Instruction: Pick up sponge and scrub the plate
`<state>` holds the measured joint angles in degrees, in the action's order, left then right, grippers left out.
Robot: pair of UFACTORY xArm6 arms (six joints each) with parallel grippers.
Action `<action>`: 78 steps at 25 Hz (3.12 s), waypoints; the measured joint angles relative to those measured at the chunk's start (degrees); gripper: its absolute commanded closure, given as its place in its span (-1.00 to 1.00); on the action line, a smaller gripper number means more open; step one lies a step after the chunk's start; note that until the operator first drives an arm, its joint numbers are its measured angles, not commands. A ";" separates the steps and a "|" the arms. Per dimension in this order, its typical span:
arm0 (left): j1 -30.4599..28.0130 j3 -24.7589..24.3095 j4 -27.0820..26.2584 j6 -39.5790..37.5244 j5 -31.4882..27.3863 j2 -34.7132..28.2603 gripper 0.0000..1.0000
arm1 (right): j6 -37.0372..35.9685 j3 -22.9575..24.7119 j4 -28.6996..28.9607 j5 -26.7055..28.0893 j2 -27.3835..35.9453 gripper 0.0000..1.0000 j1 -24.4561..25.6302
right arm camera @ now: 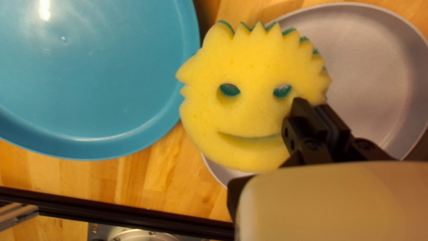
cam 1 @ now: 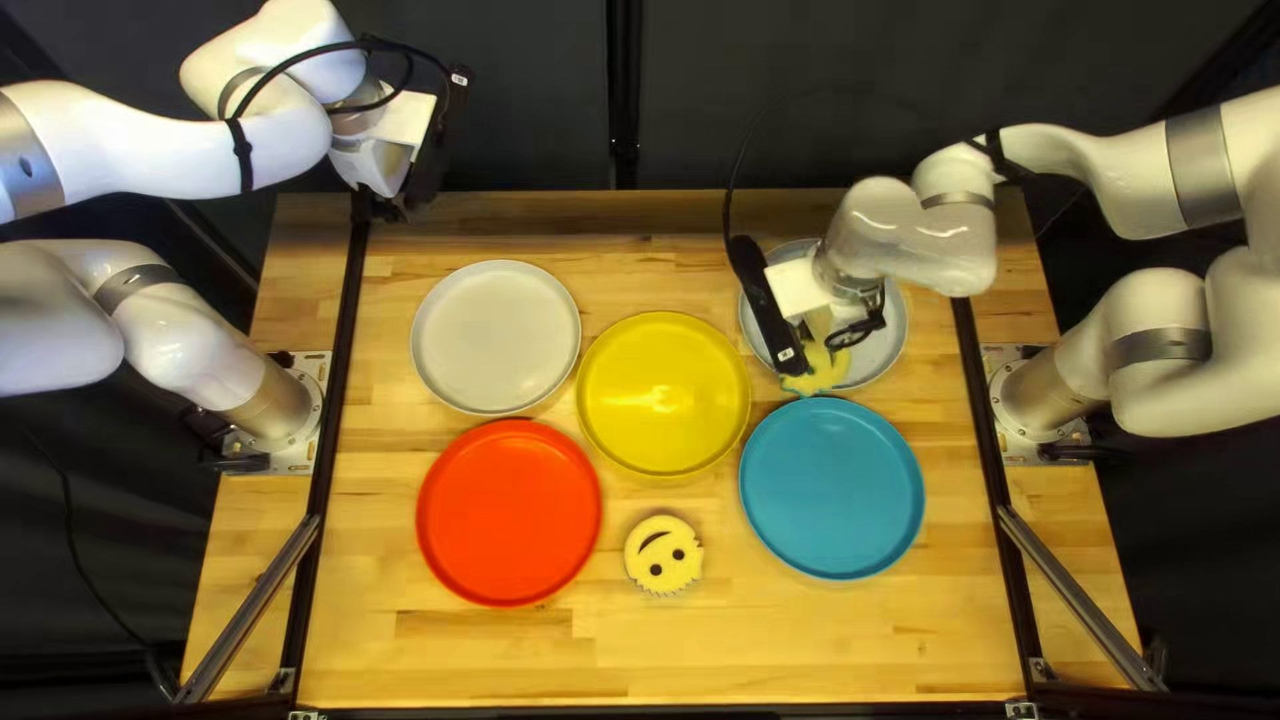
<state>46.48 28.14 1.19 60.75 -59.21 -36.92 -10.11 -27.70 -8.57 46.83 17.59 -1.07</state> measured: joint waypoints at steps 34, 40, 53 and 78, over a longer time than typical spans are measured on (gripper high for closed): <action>0.00 0.00 0.00 0.00 0.00 0.00 -1.00 | 22.79 -6.31 -5.07 -2.79 -13.76 1.00 -19.19; 0.00 0.00 0.00 0.00 0.00 0.00 -1.00 | 21.31 -9.02 -5.30 -3.63 -17.26 1.00 -17.69; 0.00 0.00 0.00 0.00 0.00 0.00 -1.00 | 18.05 -6.43 -6.51 -4.14 -16.21 1.00 -12.09; 0.00 0.00 0.00 0.00 0.00 0.00 -1.00 | 21.09 -2.56 -10.27 -5.28 -11.68 1.00 -17.00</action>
<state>46.48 28.14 1.19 60.75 -59.21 -36.92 10.98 -30.27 -18.84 41.55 5.91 -18.08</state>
